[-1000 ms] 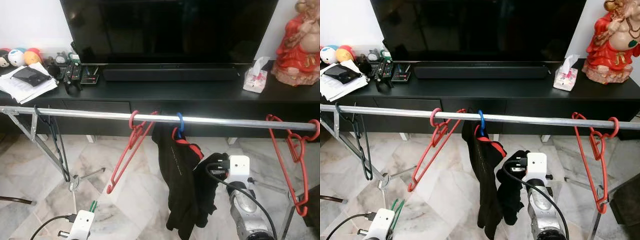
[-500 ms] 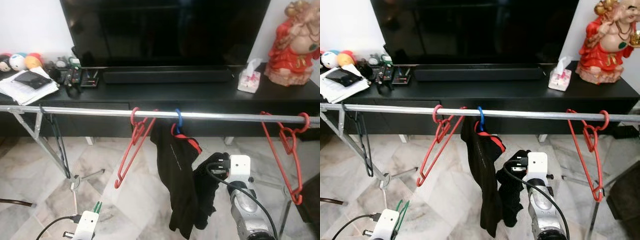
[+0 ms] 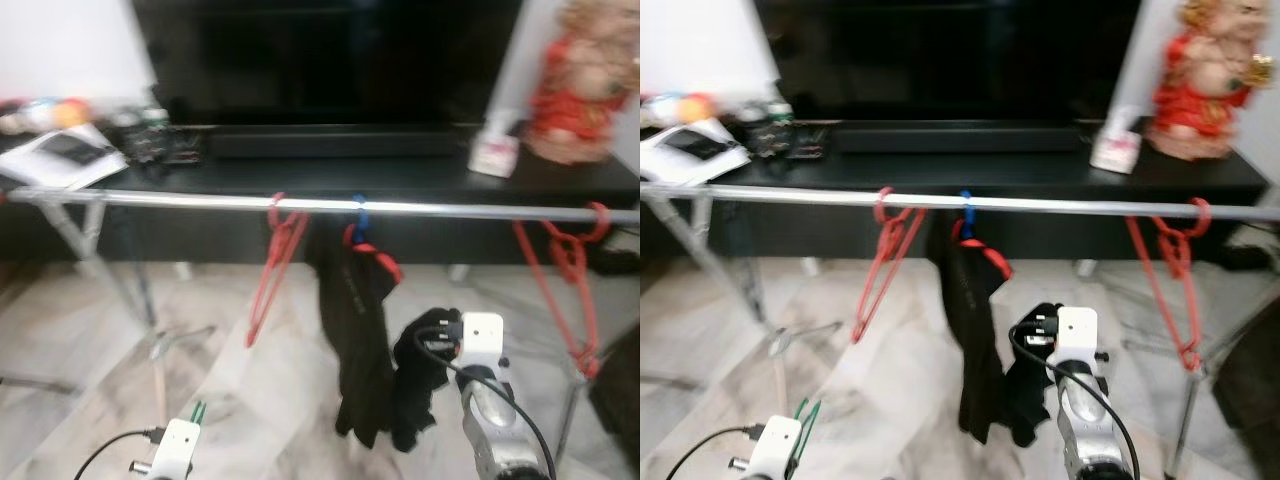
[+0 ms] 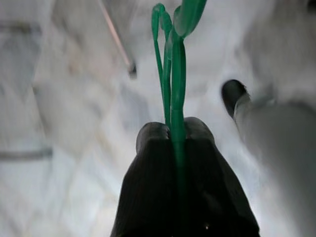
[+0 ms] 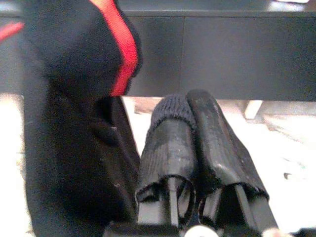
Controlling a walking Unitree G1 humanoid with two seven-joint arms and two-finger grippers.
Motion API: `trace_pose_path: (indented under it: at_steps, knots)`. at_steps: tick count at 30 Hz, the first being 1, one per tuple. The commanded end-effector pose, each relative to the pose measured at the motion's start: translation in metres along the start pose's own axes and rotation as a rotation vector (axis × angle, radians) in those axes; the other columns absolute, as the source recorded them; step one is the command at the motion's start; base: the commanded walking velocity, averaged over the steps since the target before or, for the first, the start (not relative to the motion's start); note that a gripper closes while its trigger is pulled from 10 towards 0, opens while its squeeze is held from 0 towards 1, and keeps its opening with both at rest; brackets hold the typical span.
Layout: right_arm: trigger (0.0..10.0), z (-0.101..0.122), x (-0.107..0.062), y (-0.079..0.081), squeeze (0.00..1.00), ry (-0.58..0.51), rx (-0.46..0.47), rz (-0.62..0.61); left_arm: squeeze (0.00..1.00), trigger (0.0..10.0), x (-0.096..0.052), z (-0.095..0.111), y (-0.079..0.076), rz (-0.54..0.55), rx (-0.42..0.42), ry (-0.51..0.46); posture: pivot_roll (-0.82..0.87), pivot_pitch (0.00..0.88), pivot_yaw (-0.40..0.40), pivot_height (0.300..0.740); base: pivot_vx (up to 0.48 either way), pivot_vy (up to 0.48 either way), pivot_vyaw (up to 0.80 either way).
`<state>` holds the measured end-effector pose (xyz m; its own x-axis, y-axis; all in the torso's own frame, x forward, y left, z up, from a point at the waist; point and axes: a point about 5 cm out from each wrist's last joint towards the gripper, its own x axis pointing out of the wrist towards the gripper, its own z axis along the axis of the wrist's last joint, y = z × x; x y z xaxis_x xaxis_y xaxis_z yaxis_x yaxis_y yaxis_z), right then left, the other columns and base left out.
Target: Hang hanger
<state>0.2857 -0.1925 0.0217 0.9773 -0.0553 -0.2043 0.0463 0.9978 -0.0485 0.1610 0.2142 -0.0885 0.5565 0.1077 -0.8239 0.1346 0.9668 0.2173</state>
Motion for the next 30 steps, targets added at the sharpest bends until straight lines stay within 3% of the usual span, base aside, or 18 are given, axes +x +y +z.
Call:
trace_pose_path:
  at_steps: [1, 30]
  knots:
    - [10.0, 0.0073, 0.0016, -0.0003, 0.00, -0.041, 0.000, -0.002, 0.00, 10.0, 0.0018, 0.0103, 0.0056, 0.012, 0.013, -0.026, -0.18, 0.012, 0.023, 0.740, -0.289, 0.000, 0.00]
    - [10.0, 0.0105, 0.0024, -0.0017, 0.00, -0.052, -0.003, -0.004, 0.00, 10.0, 0.0011, 0.0054, 0.0024, 0.005, 0.013, -0.010, -0.17, 0.025, 0.020, 0.740, -0.292, 0.000, 0.00]
